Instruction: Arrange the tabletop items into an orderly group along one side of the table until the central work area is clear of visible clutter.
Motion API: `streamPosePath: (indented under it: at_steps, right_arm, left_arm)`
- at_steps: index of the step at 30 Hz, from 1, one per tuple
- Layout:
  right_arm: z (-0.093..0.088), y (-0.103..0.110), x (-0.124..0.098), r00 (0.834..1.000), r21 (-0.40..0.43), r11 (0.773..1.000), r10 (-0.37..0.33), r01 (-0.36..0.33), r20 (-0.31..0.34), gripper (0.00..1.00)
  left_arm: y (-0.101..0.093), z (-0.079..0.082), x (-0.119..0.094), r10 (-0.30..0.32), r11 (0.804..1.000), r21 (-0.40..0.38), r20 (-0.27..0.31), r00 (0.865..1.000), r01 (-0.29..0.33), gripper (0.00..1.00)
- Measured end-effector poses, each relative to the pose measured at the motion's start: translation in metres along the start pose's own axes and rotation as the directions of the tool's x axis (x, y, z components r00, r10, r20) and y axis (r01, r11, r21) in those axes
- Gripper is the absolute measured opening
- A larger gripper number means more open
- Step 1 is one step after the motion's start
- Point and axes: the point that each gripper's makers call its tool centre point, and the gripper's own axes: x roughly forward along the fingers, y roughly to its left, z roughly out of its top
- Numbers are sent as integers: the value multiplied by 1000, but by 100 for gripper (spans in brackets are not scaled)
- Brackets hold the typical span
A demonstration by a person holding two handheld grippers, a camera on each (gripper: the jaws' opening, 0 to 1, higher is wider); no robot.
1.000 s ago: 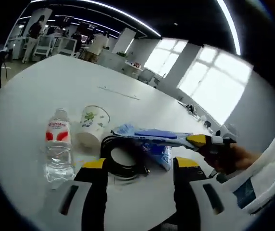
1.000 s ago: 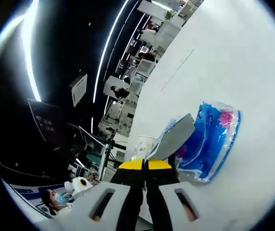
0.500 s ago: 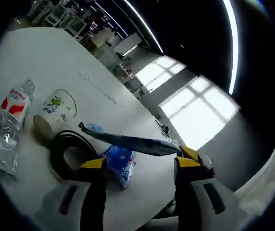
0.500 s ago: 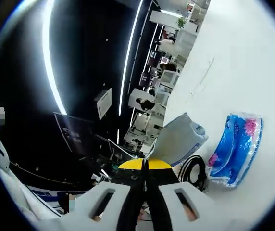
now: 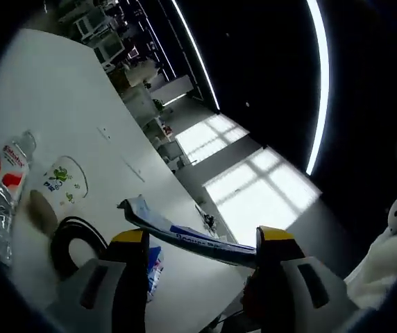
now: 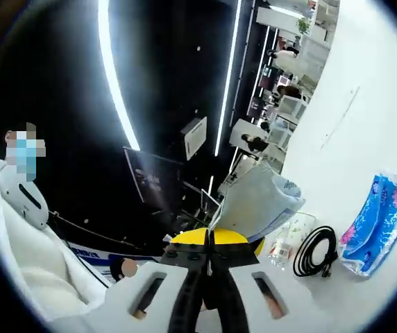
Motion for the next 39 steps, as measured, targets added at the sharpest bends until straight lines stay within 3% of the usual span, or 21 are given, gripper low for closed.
streamPosePath:
  at_steps: [4, 9, 11, 14, 18, 21, 27, 30, 33, 39]
  right_arm:
    - [-1, 22, -2, 995, -56, 995, 85, -87, -46, 0]
    - [-2, 32, -5, 988, -112, 986, 108, -120, -110, 0]
    - [1, 27, -7, 989, -130, 987, 84, -99, -120, 0]
    - [2, 11, -15, 989, -160, 987, 6, -30, -146, 0]
    - [7, 2, -21, 990, -153, 988, -35, 13, -138, 0]
    - [13, -8, -23, 989, -142, 988, -78, 59, -128, 0]
    - [20, -34, -27, 974, -145, 976, -184, 164, -134, 0]
    - [21, -46, -28, 961, -144, 966, -234, 213, -150, 0]
    - [24, -65, -32, 932, -197, 941, -312, 276, -186, 0]
    - [48, -84, -25, 910, -254, 915, -365, 313, -195, 0]
  left_arm:
    - [-2, 8, 0, -4, 1000, 7, 22, 1000, 4, 56]
    - [-3, 8, -1, 8, 999, 39, 4, 1000, -8, 29]
    - [0, 11, -3, 31, 997, 76, 18, 999, -32, 16]
    - [3, 16, -8, 49, 993, 103, 42, 998, -54, 6]
    - [-2, 7, -7, 49, 987, 151, -21, 999, -45, 3]
    - [1, 4, -5, 91, 967, 243, -42, 995, -78, 1]
    - [-2, 10, 0, 109, 953, 286, -19, 994, -99, 0]
    - [0, 11, 5, 134, 936, 330, -18, 991, -121, 0]
    - [1, 14, 11, 145, 928, 349, -13, 989, -131, 0]
    - [13, 21, 30, 187, 908, 386, -30, 982, -161, 0]
